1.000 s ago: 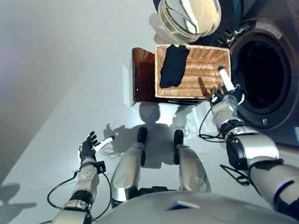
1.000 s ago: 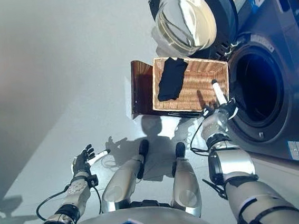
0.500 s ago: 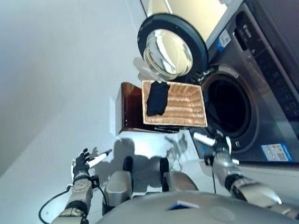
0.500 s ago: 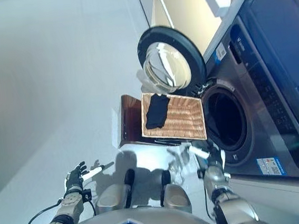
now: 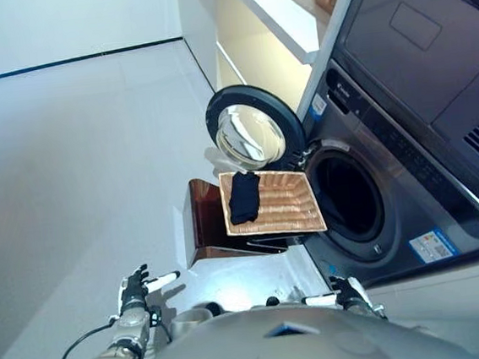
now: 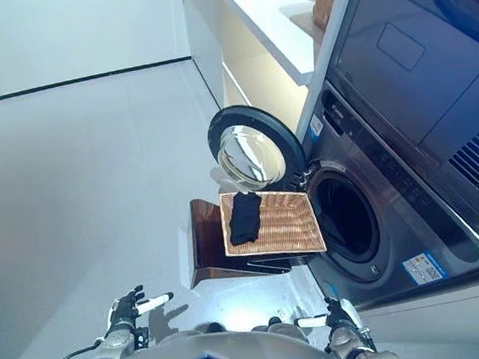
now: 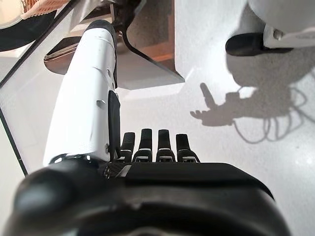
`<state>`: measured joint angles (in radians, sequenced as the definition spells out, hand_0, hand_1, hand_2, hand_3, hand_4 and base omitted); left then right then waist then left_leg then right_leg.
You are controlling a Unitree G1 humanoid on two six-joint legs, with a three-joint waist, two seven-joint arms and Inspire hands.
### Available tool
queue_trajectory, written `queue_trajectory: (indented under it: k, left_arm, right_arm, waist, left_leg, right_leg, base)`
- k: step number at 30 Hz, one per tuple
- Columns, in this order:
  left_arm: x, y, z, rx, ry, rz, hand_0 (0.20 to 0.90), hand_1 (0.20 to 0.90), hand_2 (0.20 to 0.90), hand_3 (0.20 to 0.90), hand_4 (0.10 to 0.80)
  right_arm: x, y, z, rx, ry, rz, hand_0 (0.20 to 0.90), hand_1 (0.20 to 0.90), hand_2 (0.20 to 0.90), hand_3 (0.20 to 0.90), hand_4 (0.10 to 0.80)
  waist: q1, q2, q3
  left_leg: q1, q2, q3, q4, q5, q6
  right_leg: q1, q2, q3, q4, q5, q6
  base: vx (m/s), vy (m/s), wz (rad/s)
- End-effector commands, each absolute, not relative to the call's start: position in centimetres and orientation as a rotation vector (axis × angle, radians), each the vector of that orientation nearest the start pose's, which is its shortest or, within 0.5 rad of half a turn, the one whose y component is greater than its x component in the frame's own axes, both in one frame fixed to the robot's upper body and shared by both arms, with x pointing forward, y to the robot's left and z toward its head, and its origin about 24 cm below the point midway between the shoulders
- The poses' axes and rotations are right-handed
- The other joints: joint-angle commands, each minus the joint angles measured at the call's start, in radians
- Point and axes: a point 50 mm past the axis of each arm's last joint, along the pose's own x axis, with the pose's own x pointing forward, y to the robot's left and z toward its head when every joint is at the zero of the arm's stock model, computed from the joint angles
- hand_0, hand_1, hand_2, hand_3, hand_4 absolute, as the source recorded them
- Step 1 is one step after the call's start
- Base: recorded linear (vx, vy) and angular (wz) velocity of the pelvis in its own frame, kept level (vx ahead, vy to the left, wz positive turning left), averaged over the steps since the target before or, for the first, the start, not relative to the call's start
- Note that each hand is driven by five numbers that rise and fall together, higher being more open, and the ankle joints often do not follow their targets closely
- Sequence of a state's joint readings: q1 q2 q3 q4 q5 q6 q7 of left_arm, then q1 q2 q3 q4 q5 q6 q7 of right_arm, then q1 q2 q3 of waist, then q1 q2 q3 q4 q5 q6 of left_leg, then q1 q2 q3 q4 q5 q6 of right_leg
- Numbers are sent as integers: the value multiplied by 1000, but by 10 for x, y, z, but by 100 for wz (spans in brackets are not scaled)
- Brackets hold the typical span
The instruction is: Pick up the clothes and place them into the washing machine
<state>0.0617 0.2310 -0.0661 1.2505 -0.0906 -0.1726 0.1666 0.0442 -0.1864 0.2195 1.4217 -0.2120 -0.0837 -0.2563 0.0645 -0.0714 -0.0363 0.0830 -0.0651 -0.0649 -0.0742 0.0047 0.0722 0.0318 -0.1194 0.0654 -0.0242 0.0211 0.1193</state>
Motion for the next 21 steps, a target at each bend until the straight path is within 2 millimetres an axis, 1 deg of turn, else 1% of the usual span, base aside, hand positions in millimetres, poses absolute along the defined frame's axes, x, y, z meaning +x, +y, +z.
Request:
queue_trajectory:
  k: [1,2,3,4,5,6,7,8,9,10,11,12,13,14,15,17,18,19,20,21]
  left_arm:
    - [98,242,-154,262,1039,261,900,900,900,900,800]
    - [99,243,-153,267,1039,255,900,900,900,900,800]
    - [99,243,-153,267,1039,255,900,900,900,900,800]
    - [101,244,-152,268,1032,257,900,900,900,900,800]
    - [102,244,-152,268,1031,257,900,900,900,900,800]
    - [105,243,-151,275,1022,243,900,900,900,900,800]
    - [111,243,-149,289,997,225,900,900,900,900,800]
    - [114,245,-147,295,986,226,900,900,900,900,800]
    - [115,245,-147,297,984,223,900,900,900,900,800]
    - [116,245,-147,299,980,228,900,900,900,900,800]
    - [116,245,-147,298,981,228,900,900,900,900,800]
    - [122,244,-145,297,963,235,900,900,900,900,800]
    - [127,243,-144,293,947,242,900,900,900,900,800]
    - [127,243,-144,293,947,242,900,900,900,900,800]
    - [132,242,-143,290,937,255,900,900,900,900,800]
    - [132,240,-144,290,943,251,900,900,900,900,800]
    - [132,240,-144,290,943,251,900,900,900,900,800]
    - [129,238,-145,282,951,255,900,900,900,900,800]
    - [123,236,-147,265,965,266,900,900,900,900,800]
    - [123,236,-148,265,965,266,900,900,900,900,800]
  right_arm:
    - [13,-246,-169,-753,1441,72,900,900,900,900,800]
    - [19,-249,-168,-766,1434,70,900,900,900,900,800]
    - [19,-249,-168,-766,1433,70,900,900,900,900,800]
    - [27,-253,-166,-741,1416,24,900,900,900,900,800]
    - [27,-253,-166,-741,1416,24,900,900,900,900,800]
    - [34,-255,-165,-744,1403,6,900,900,900,900,800]
    - [46,-258,-163,-738,1374,-22,900,900,900,900,800]
    - [50,-258,-163,-733,1364,-27,900,900,900,900,800]
    - [53,-259,-162,-733,1356,-34,900,900,900,900,800]
    - [52,-259,-162,-736,1356,-35,900,900,900,900,800]
    - [52,-259,-162,-737,1357,-35,900,900,900,900,800]
    - [52,-260,-162,-752,1360,-29,900,900,900,900,800]
    - [54,-261,-161,-759,1354,-32,900,900,900,900,800]
    - [54,-261,-161,-759,1354,-32,900,900,900,900,800]
    - [52,-262,-161,-759,1365,-41,900,900,900,900,800]
    - [48,-262,-161,-761,1385,-42,900,900,900,900,800]
    - [48,-262,-162,-761,1385,-42,900,900,900,900,800]
    - [46,-262,-162,-758,1393,-42,900,900,900,900,800]
    - [39,-261,-163,-761,1398,-41,900,900,900,900,800]
    - [39,-261,-163,-761,1398,-41,900,900,900,900,800]
  waist:
    - [9,13,9]
    - [13,11,23]
    - [13,11,24]
    - [16,8,44]
    - [17,8,44]
    - [18,10,58]
    - [11,19,89]
    - [4,22,104]
    - [-2,25,106]
    - [-8,30,104]
    - [-9,32,105]
    - [-18,33,107]
    - [-32,38,115]
    - [-32,38,116]
    - [-46,25,115]
    - [-45,12,101]
    - [-45,12,101]
    - [-39,7,83]
    - [-41,2,56]
    - [-42,3,56]
  left_leg:
    - [-39,-7,-13,66,-63,-48]
    - [-39,-9,-14,94,-79,-38]
    - [-39,-9,-13,96,-80,-38]
    - [-44,-10,-15,130,-96,-27]
    - [-46,-10,-15,132,-97,-27]
    - [-49,-10,-23,148,-104,-19]
    - [-45,-1,-32,159,-105,-12]
    - [-40,3,-41,163,-105,-11]
    - [-34,3,-48,156,-105,-12]
    - [-25,1,-59,144,-105,-14]
    - [-22,2,-60,143,-106,-14]
    - [-9,-2,-81,131,-113,-21]
    - [2,0,-97,131,-123,-27]
    - [3,0,-97,131,-123,-27]
    - [20,-8,-113,125,-137,-35]
    - [30,-6,-133,112,-138,-42]
    - [31,-6,-134,111,-138,-42]
    - [35,4,-138,101,-138,-49]
    - [44,25,-147,94,-138,-62]
    - [45,26,-148,93,-138,-62]
  right_leg:
    - [-36,-2,-13,88,2,11]
    - [-44,4,-10,137,-9,10]
    - [-44,4,-9,139,-10,10]
    - [-63,14,-8,214,-15,13]
    - [-65,14,-7,217,-17,13]
    - [-94,24,-8,285,-11,17]
    - [-152,59,-14,397,19,27]
    - [-181,80,-7,435,18,30]
    - [-198,91,4,421,15,30]
    - [-212,92,18,372,0,25]
    - [-208,93,16,373,-2,24]
    - [-238,63,40,254,17,22]
    - [-258,41,45,184,47,28]
    - [-257,41,44,184,47,28]
    - [-268,31,82,120,89,38]
    - [-242,51,127,96,97,30]
    - [-242,51,127,95,97,30]
    - [-226,55,119,86,93,24]
    - [-193,70,115,69,90,15]
    - [-191,71,113,68,90,15]
  base:
    - [38,68,4]
    - [15,57,4]
    - [-12,75,4]
    - [-16,38,1]
    - [-28,64,3]
    - [-26,86,6]
    - [-18,111,3]
    - [34,109,1]
    - [118,59,4]
    - [117,33,5]
    - [192,-27,26]
    - [200,-59,29]
    - [194,-57,34]
    - [196,-66,32]
    - [166,-70,45]
    - [149,-98,50]
    - [106,-120,45]
    - [218,-188,70]
    - [219,-188,63]
    - [289,-238,74]
